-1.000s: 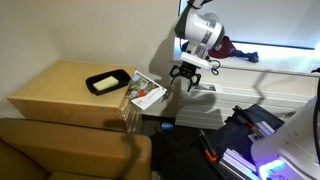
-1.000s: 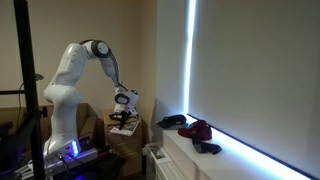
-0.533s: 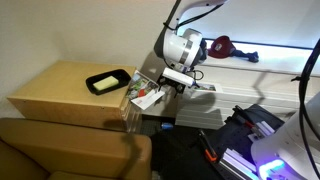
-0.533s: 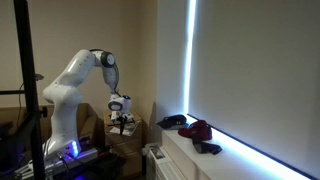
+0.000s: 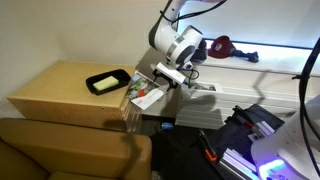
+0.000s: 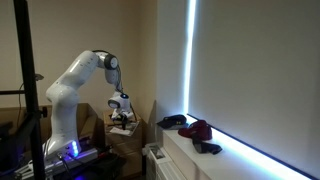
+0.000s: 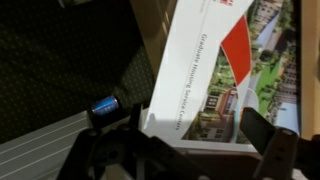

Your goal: Pick up the book from the cabinet and put it by the window.

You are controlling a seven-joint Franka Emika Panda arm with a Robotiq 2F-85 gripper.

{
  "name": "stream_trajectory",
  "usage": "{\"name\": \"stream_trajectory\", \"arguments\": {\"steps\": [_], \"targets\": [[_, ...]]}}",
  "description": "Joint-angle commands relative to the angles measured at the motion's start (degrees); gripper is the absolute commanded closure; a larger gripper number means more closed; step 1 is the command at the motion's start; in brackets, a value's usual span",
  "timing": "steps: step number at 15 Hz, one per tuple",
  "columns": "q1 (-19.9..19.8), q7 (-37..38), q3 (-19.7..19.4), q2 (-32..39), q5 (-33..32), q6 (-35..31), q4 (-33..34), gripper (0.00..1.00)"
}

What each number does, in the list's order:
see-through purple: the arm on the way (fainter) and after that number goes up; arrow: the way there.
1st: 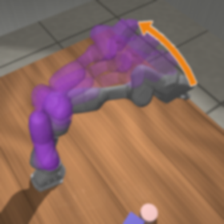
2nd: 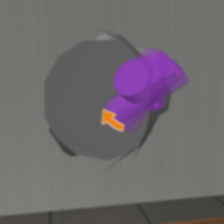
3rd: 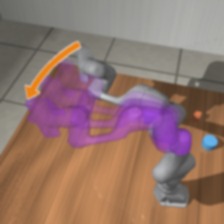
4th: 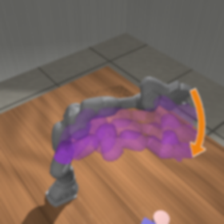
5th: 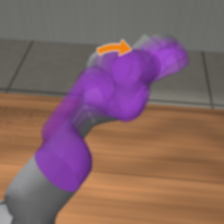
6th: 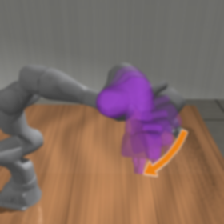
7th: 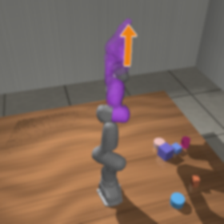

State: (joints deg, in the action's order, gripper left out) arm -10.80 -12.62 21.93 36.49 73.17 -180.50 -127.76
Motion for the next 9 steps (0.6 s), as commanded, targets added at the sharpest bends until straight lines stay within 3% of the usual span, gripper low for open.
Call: {"name": "stream_trajectory", "arguments": {"steps": [1, 3, 6, 7, 9], "targets": [[-11.7, -15.2, 13.1, 7.6, 14.2, -9.8, 10.5, 0.00], [-14.1, -17.7, 14.4, 8.1, 17.2, -10.5, 13.3, 0.00], [-16.8, -16.6, 12.9, 7.8, 20.2, -7.3, 9.7, 0.00], [-14.5, -15.9, 12.6, 6.8, 17.4, -8.6, 11.3, 0.00], [-15.3, -16.1, 12.4, 7.4, 17.4, -8.5, 11.1, 0.00]]}}
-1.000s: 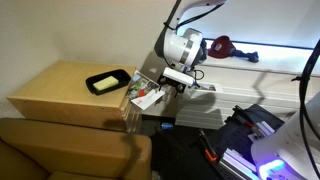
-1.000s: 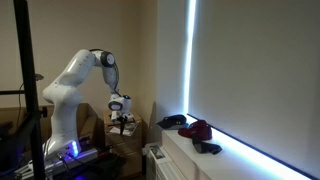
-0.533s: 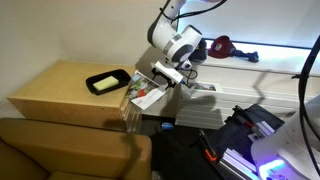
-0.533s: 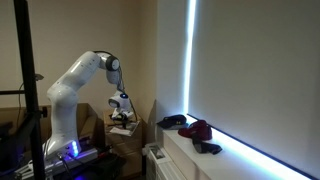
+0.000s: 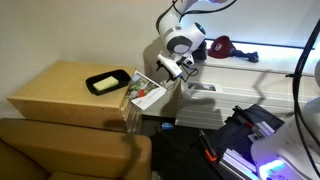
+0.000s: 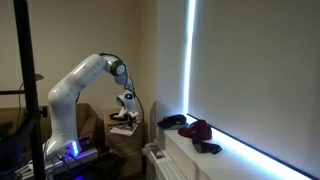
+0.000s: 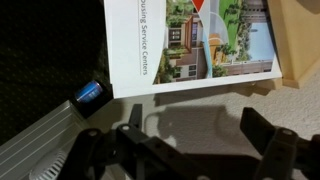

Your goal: Pick up the book from the cabinet and put it by the window.

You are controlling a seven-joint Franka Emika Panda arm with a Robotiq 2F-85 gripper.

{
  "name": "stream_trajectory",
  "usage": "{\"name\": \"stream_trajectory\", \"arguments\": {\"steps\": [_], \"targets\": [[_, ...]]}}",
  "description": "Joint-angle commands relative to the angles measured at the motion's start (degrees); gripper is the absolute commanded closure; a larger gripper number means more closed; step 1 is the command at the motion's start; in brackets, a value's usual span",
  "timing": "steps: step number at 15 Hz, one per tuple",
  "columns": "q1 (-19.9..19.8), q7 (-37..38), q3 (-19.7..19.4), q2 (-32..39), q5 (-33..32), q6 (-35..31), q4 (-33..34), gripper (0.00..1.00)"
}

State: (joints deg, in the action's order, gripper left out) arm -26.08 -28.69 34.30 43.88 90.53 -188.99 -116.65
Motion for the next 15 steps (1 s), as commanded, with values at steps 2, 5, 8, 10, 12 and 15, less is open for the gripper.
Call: {"name": "stream_trajectory", "arguments": {"steps": [2, 5, 8, 10, 12, 15], "targets": [[-2.5, 3.9, -0.3, 1.5, 2.2, 2.3, 0.3, 0.00], [-5.1, 8.3, -2.2, 3.1, 2.8, 4.8, -0.3, 0.00], [-8.7, 8.7, -2.0, 5.2, 4.1, 11.7, 1.7, 0.00], [-10.2, 11.3, -1.2, 5.9, 5.3, 14.7, 1.8, 0.00], [-10.1, 15.5, -0.1, 4.6, 2.9, 17.4, -0.3, 0.00], [-9.5, 14.2, -0.8, 5.4, 3.4, 16.4, 0.7, 0.00]]}}
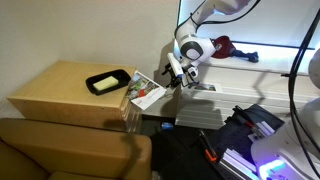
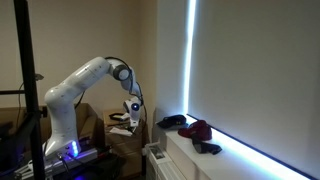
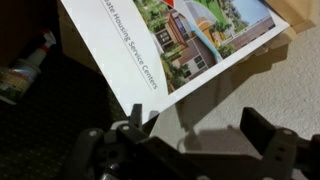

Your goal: Pick up the book from the cabinet and put it by the window.

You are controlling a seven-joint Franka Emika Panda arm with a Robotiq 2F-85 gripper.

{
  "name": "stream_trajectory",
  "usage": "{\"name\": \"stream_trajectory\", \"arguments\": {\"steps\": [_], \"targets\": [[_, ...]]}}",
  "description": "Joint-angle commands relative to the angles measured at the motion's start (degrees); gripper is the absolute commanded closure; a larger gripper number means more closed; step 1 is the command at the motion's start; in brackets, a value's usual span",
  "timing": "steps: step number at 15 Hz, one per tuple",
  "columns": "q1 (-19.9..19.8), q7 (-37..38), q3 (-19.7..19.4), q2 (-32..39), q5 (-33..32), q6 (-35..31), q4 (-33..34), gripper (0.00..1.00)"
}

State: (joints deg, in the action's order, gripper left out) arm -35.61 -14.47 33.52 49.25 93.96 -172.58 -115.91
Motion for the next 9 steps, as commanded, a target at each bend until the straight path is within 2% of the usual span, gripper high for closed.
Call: {"name": "stream_trajectory", "arguments": {"steps": [1, 2, 3, 4, 5, 9], "targets": [[0.1, 0.3, 0.3, 0.0, 0.0, 0.0, 0.0, 0.00], [7.4, 11.8, -9.2, -4.7, -0.7, 11.4, -2.8, 0.00], [7.7, 14.7, -11.1, -4.2, -1.5, 14.5, -2.0, 0.00], [1.4, 19.2, -6.3, -0.8, -7.7, 13.5, -1.4, 0.00], [11.7, 23.3, -18.4, -3.4, -4.2, 22.5, -0.2, 0.00], [17.7, 36.7, -28.5, 1.1, -3.1, 33.2, 4.2, 0.00]]}}
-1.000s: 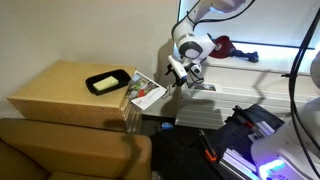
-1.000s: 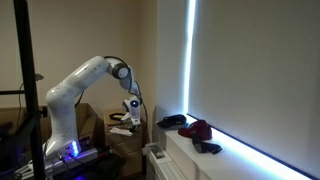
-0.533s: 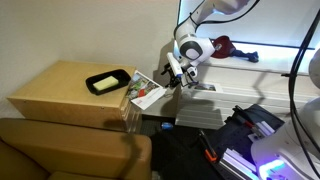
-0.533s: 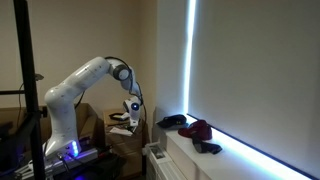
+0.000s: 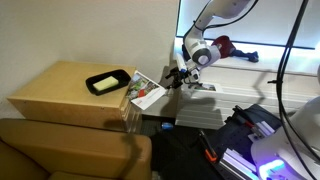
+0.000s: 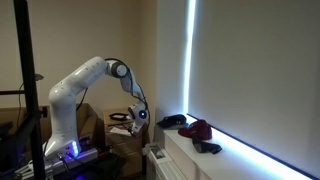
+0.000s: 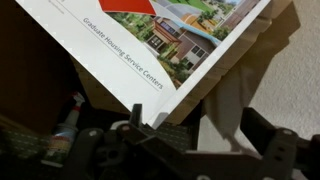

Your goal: Pick up the book from the cabinet and put it by the window.

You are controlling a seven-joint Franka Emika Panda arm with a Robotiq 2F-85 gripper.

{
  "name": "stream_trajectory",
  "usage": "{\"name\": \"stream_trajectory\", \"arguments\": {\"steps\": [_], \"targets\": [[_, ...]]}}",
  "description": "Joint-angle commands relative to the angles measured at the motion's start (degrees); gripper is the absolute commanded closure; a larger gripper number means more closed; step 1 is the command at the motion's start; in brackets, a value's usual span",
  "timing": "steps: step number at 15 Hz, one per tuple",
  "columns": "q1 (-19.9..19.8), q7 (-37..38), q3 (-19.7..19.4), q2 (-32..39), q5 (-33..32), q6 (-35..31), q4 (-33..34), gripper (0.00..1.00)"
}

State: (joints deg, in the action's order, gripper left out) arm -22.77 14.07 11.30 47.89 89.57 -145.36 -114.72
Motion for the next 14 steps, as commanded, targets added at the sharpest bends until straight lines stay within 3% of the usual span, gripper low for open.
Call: {"name": "stream_trajectory", "arguments": {"steps": [1, 4, 5, 7, 9, 14], "targets": [[6.3, 10.9, -7.6, 4.0, 2.3, 7.6, 4.1, 0.00], [8.7, 19.6, -10.1, 5.9, 3.6, 13.1, 4.5, 0.00], [9.6, 15.4, -11.7, 4.3, 3.7, 12.6, 3.2, 0.00], [10.5, 18.5, -11.9, 5.5, 3.8, 13.5, 3.8, 0.00], [8.4, 25.4, -11.6, 7.1, 1.2, 20.9, 4.9, 0.00], [7.8, 36.0, -13.9, 13.4, 3.1, 32.5, 9.2, 0.00]]}}
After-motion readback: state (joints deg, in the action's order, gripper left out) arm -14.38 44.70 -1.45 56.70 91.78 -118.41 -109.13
